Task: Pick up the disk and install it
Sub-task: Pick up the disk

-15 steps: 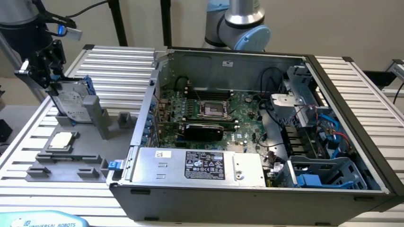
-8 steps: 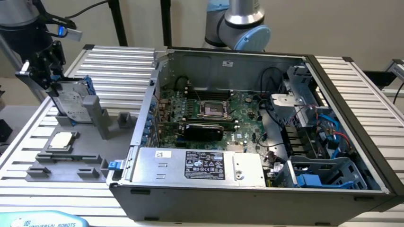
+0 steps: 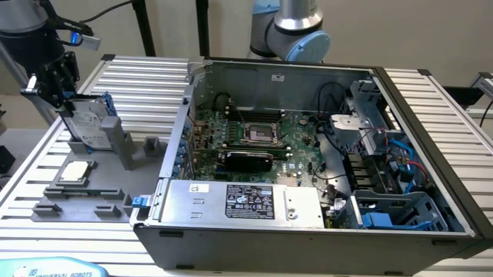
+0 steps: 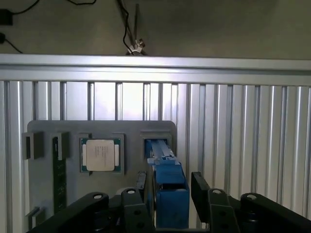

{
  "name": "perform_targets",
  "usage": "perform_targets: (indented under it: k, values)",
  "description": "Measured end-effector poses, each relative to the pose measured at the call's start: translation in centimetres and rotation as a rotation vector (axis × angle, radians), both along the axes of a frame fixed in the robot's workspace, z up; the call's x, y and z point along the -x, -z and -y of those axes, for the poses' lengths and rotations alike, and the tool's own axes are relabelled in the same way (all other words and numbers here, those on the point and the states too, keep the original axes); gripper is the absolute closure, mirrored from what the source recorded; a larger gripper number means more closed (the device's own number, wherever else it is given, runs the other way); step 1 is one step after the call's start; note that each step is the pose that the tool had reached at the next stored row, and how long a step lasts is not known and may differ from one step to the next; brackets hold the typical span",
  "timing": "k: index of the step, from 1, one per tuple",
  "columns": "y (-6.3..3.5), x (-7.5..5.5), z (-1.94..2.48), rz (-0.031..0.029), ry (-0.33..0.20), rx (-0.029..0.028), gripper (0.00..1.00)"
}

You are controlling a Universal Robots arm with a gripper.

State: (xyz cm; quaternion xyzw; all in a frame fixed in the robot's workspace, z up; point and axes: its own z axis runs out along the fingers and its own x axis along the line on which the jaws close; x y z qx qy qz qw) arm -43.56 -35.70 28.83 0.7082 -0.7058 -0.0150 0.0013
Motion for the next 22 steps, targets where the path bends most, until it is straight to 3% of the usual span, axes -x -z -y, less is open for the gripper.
perform_targets:
  k: [1, 2, 12, 22]
  values:
    - [0.00, 0.00, 0.00, 0.0002, 0.000, 0.0001, 0.48]
    - [0.00, 0.00, 0.00, 0.0004, 0.000, 0.0001, 0.55]
    - [0.04, -0.11, 0.00, 0.0029, -0.001, 0.0002, 0.55]
    - [0.09, -0.09, 0.01, 0.0120, -0.004, 0.0002, 0.55]
